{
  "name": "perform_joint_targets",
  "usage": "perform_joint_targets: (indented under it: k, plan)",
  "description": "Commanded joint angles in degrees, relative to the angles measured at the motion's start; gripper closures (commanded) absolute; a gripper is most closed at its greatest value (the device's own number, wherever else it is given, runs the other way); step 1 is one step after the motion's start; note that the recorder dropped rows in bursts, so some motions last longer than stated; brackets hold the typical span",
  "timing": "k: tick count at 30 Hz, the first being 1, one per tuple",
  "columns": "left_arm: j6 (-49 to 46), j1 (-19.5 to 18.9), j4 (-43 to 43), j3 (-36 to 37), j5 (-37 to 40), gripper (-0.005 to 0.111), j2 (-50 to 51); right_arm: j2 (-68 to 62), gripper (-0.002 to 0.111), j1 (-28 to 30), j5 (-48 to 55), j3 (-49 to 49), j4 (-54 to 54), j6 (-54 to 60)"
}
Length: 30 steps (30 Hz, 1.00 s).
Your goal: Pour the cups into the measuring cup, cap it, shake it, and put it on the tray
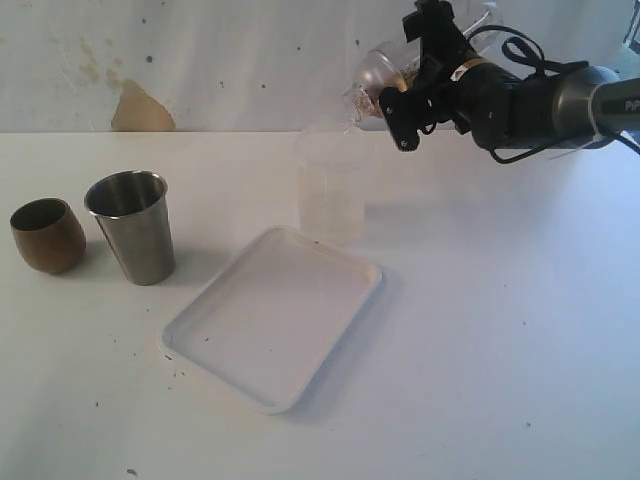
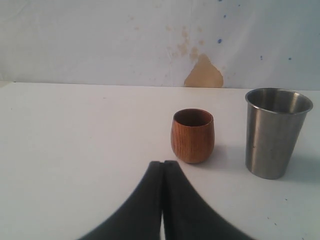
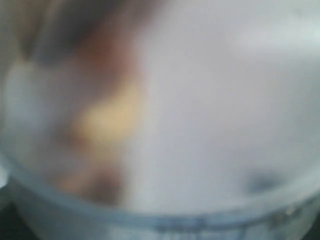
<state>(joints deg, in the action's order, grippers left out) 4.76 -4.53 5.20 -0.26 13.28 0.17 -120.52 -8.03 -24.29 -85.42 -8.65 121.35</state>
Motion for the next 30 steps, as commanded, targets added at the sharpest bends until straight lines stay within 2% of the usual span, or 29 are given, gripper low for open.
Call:
perform_joint_targets:
  k: [1, 7, 30]
  plan:
    - [0.12, 0.13, 0.31, 0.26, 0.02, 0.107, -0.17, 0.94, 0.108, -0.02, -2.98, -0.76, 1.87, 0.71]
    - [0.12, 0.13, 0.31, 0.26, 0.02, 0.107, -0.17, 0.94, 0.108, -0.02, -4.09, -0.76, 6.76, 0.71]
    - [0.12, 0.13, 0.31, 0.26, 0.02, 0.107, -0.17, 0.94, 0.108, -0.02, -5.74, -0.76, 7.23, 0.71]
